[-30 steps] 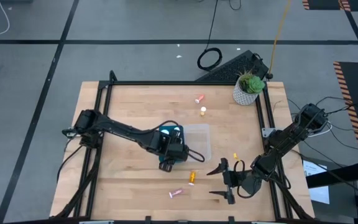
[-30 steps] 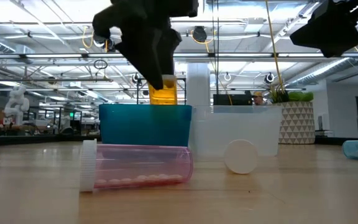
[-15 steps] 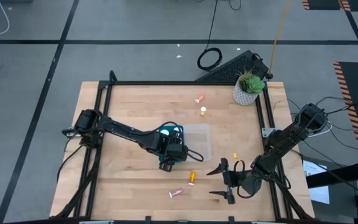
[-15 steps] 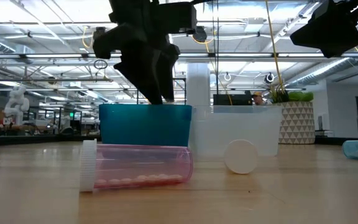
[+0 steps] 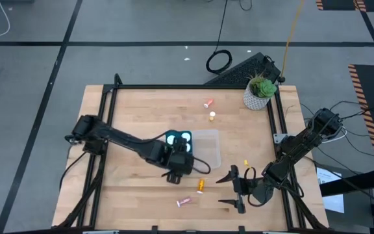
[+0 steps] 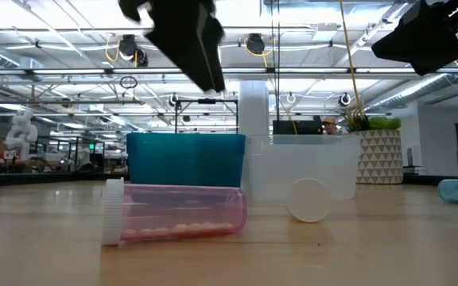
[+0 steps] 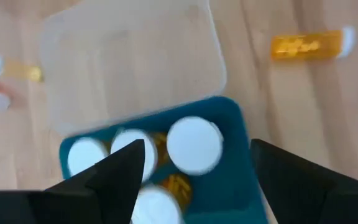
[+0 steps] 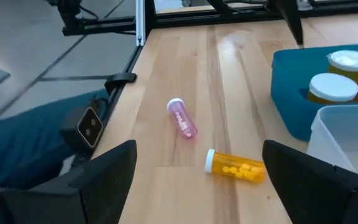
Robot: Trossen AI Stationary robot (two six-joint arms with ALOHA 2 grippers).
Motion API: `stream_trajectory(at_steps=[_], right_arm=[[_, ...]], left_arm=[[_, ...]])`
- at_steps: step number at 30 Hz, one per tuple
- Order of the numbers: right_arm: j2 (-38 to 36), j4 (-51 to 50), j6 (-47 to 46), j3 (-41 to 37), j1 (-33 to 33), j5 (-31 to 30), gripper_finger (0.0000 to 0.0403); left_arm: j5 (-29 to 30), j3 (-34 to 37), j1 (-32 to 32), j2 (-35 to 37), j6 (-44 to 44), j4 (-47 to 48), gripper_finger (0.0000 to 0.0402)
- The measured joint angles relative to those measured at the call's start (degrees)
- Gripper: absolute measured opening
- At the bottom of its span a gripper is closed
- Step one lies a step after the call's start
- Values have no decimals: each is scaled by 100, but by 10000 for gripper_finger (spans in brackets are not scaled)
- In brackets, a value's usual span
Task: Pick and place medicine bottles into bin by pill shape (circle, oval)
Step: Put the small pink pill bottle into the transparent bin
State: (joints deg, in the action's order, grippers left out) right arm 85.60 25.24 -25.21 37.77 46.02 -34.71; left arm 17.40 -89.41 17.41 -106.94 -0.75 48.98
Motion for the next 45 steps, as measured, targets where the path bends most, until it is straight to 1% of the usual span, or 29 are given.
stream_trajectory(at_steps=[3,6,8,11,14,16,18,20,22,25,30,35,38,45], right_arm=[[36,-26,-75,74,0,17,341],[208,-285,-57,355,-12,102,341],[359,-474,-19,675,-67,250,341],[584,-947,65,1184,-178,349,341],[842,-1522,85,1701,-347,689,341],[1074,-1786,134,2105,-489,1043,341],[1333,-2136,316,2471,-653,1388,341],[1617,-2275,651,2840,-822,1768,340],[1887,-2424,1050,3153,-1012,2104,338],[2265,-2353,1558,3488,-1274,2609,329],[2783,-2313,1815,3669,-1580,3173,294],[3061,-2262,1988,3679,-1649,3203,248],[3186,-2111,2180,3677,-1648,3201,223],[3359,-1914,2479,3675,-1647,3147,178]], left_arm=[[173,-17,315,214,-599,188,296],[222,37,747,351,-1198,199,296],[309,126,1076,366,-1506,208,296],[659,243,1576,357,-1941,93,296],[922,417,1981,361,-2461,-44,296],[1087,542,2195,359,-2765,-40,296],[1199,646,2374,359,-2961,-76,296],[1283,769,2503,359,-3092,-125,296],[1429,923,2587,356,-3155,-253,296],[1733,1085,2621,356,-3134,-406,296],[1780,1340,2526,356,-3158,-674,296],[1779,1469,2523,356,-3284,-762,296],[1778,1497,2513,356,-3292,-994,296],[1778,1497,2517,356,-3215,-1323,296]])
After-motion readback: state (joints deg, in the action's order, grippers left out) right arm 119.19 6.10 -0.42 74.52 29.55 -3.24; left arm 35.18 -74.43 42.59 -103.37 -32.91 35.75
